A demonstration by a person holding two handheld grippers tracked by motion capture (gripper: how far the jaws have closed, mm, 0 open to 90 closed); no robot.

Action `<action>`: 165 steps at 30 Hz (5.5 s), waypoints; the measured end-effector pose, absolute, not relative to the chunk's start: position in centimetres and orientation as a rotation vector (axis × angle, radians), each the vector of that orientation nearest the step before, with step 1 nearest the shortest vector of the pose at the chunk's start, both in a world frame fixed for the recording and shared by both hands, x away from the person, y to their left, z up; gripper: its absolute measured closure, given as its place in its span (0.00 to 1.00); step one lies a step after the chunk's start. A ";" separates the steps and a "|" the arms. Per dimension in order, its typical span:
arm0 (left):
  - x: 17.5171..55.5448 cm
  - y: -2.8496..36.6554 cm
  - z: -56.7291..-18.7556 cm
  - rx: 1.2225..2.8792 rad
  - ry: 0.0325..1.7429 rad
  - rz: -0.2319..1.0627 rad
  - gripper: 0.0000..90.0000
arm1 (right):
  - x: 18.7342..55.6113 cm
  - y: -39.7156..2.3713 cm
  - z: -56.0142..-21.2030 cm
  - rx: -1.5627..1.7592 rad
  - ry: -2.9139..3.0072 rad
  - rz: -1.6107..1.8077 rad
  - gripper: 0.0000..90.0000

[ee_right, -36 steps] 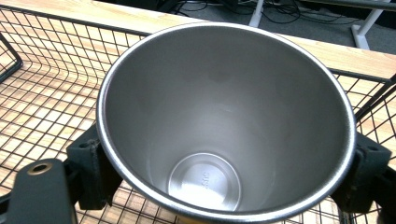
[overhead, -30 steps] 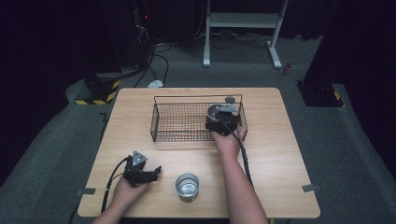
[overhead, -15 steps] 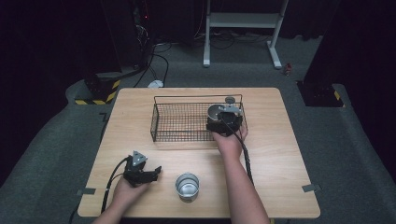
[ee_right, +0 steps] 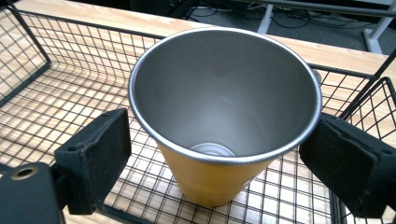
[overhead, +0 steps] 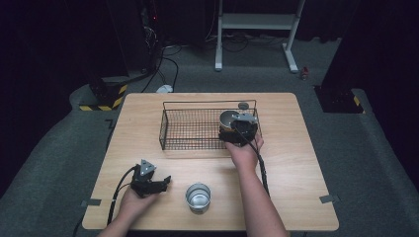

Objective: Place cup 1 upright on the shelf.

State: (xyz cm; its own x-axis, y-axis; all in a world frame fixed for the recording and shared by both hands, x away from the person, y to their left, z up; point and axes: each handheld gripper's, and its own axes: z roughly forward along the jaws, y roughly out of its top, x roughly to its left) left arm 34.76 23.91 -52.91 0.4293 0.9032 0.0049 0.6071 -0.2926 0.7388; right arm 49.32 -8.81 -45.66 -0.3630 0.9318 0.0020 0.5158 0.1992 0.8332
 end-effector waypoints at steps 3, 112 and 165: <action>34.8 23.9 -52.9 2.014 1.270 0.566 0.20 | 48.9 -9.0 -45.6 1.339 1.958 1.058 0.10; 34.0 24.3 -49.5 1.915 1.151 0.561 0.08 | 36.5 -17.5 -52.5 1.445 2.099 0.854 0.15; 29.1 15.4 -46.6 1.919 0.704 0.248 0.01 | 36.4 -17.4 -52.5 1.452 2.093 0.850 0.15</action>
State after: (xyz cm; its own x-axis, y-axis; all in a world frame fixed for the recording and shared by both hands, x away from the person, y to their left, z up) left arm 29.15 15.36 -46.59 0.8070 0.5744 -0.1370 0.3618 -0.2976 0.8835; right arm 36.44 -17.43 -52.51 -0.3427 0.9393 -0.0185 0.6601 0.2548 0.7066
